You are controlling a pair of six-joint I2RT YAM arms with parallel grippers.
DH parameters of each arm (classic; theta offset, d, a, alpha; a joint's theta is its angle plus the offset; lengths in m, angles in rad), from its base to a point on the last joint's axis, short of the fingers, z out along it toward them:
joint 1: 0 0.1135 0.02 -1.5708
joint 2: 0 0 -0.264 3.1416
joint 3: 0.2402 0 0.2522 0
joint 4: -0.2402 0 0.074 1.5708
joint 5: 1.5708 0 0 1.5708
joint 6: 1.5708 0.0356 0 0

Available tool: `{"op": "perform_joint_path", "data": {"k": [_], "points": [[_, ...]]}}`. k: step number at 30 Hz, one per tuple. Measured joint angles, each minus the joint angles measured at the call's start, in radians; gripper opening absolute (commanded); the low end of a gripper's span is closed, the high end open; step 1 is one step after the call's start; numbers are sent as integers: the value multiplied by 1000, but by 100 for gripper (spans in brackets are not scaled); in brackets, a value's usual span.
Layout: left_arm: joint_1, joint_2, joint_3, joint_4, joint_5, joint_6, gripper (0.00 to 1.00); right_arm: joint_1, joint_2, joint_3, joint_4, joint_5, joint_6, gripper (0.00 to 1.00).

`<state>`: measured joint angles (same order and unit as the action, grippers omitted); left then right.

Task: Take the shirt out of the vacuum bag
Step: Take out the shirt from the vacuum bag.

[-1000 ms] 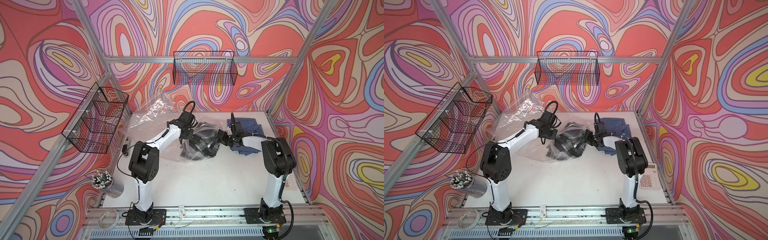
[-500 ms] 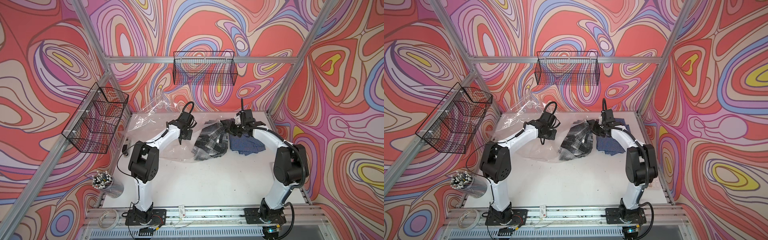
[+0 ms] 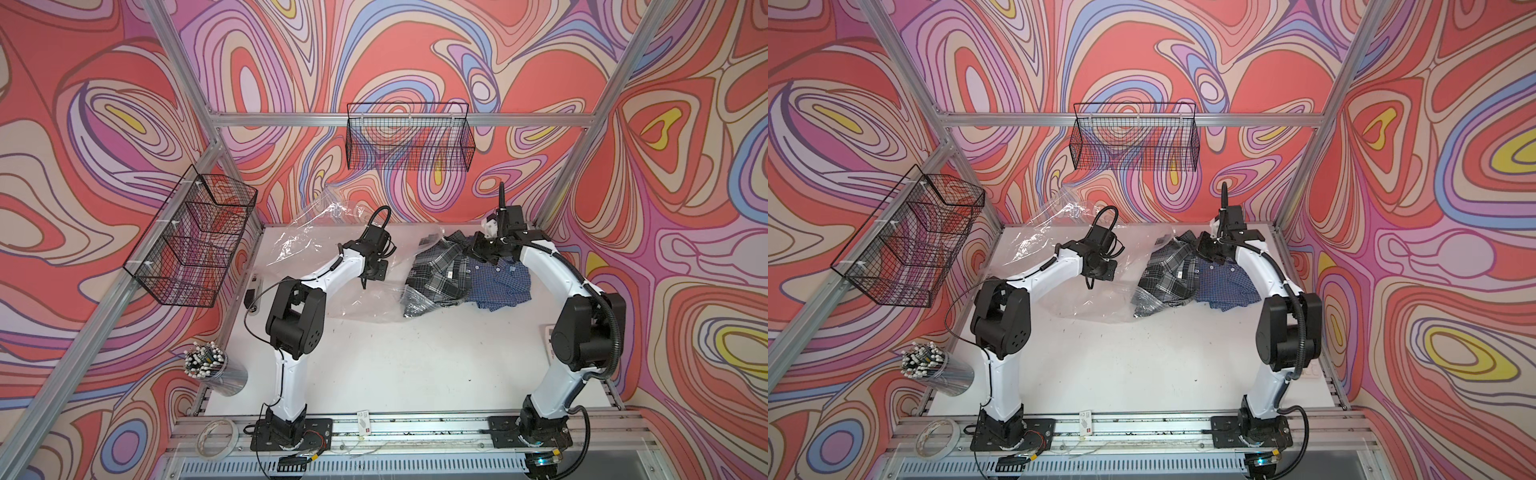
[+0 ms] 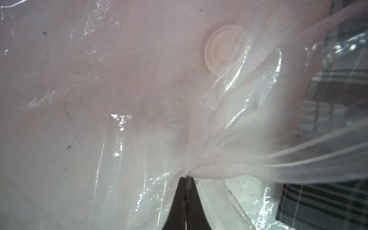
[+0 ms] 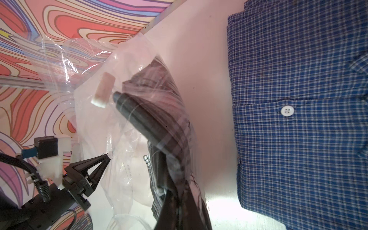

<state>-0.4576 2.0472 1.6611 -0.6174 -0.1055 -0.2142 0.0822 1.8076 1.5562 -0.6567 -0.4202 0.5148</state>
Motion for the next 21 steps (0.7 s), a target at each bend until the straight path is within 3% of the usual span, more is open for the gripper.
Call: {"op": "perform_joint_path", "data": {"k": [2,5,14,21], "points": [[0,0,16,-2,2,0,35,6,10,-8,21,-7,10,0],[0,0,44,-7,10,-2,53,21,38,-25,62,-17,32,0],[20,-65,76,9,58,0,61,48,165,-27,165,-39,82,0],[173,-113,76,63,104,-19,60,50,228,-24,247,-43,132,0]]}}
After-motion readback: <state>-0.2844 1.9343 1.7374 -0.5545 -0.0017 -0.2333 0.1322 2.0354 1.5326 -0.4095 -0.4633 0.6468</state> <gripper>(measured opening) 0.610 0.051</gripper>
